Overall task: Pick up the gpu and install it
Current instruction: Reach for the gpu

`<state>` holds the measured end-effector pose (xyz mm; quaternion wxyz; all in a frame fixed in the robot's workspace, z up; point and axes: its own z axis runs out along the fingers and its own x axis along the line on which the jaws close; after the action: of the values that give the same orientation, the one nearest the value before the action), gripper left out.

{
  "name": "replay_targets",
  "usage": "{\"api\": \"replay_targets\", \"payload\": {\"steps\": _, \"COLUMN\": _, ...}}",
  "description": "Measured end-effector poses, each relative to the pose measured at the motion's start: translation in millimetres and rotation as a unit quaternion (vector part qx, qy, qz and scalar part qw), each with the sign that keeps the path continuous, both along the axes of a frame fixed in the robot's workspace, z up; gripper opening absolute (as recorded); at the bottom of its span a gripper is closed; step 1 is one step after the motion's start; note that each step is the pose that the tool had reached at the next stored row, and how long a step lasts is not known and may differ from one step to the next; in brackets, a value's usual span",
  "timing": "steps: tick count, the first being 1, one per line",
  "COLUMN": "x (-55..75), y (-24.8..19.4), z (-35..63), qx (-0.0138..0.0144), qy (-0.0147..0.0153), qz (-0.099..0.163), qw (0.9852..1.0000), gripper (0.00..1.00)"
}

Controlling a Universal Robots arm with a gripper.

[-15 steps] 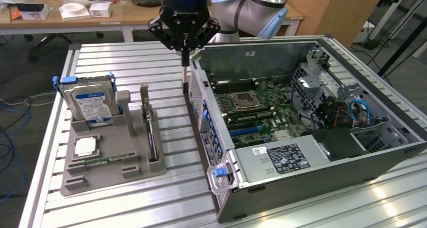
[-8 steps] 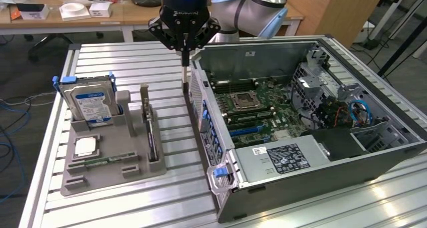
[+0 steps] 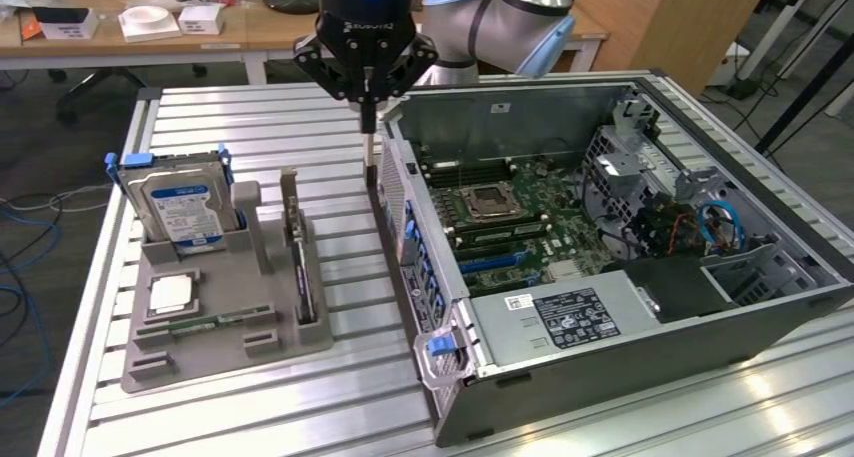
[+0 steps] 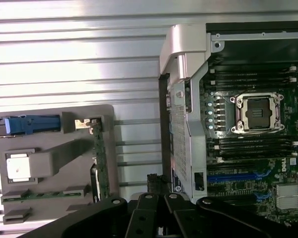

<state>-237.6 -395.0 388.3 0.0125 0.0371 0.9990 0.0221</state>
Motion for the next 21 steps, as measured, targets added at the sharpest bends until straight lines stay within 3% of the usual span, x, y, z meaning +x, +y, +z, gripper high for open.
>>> {"api": "replay_targets", "payload": {"steps": 21, "x": -30.9, "y": -0.4, "z": -0.8, "qx": 0.0000, "qy": 0.0000, "qz": 0.000, "qw": 1.0000, "gripper": 0.11}}
